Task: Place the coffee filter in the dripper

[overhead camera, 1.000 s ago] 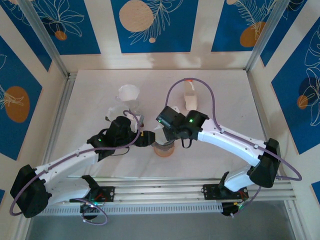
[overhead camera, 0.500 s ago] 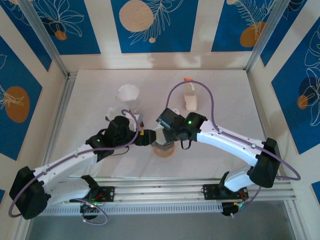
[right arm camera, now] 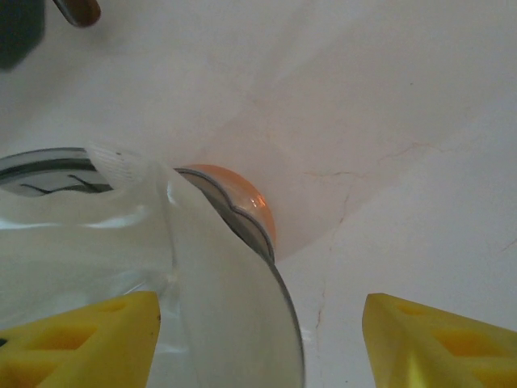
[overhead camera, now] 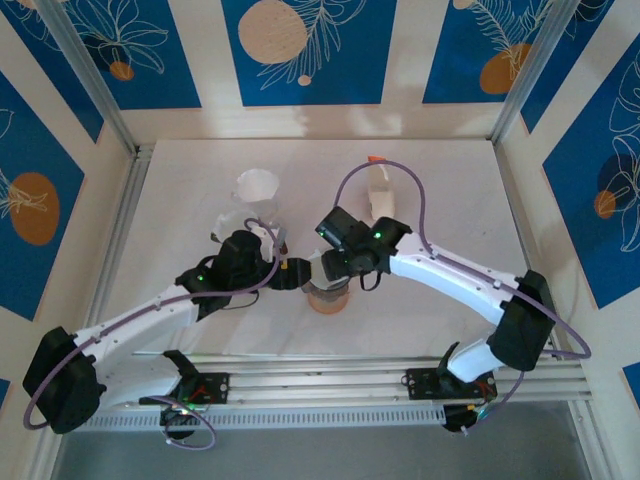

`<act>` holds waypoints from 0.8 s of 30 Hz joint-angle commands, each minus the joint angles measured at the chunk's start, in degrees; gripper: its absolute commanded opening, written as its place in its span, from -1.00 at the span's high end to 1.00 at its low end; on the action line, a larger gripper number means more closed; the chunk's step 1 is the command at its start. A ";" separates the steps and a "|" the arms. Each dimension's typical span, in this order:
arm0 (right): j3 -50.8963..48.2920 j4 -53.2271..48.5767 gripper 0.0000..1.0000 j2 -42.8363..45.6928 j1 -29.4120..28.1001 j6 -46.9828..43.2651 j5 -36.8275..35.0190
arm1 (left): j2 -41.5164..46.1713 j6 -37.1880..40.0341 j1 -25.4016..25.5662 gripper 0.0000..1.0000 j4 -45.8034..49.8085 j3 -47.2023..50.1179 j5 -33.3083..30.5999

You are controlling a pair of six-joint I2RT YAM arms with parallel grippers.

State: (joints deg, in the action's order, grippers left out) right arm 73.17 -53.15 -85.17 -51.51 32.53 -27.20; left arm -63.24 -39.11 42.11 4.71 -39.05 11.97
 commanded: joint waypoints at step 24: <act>-2.01 2.82 -0.34 -6.14 0.09 -0.85 1.90 | -1.97 -1.84 -0.91 -0.66 -3.56 0.33 2.01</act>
State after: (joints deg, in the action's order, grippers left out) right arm 72.07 -50.59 -90.67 -51.51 31.57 -26.22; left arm -64.64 -40.23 41.74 3.09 -39.05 12.49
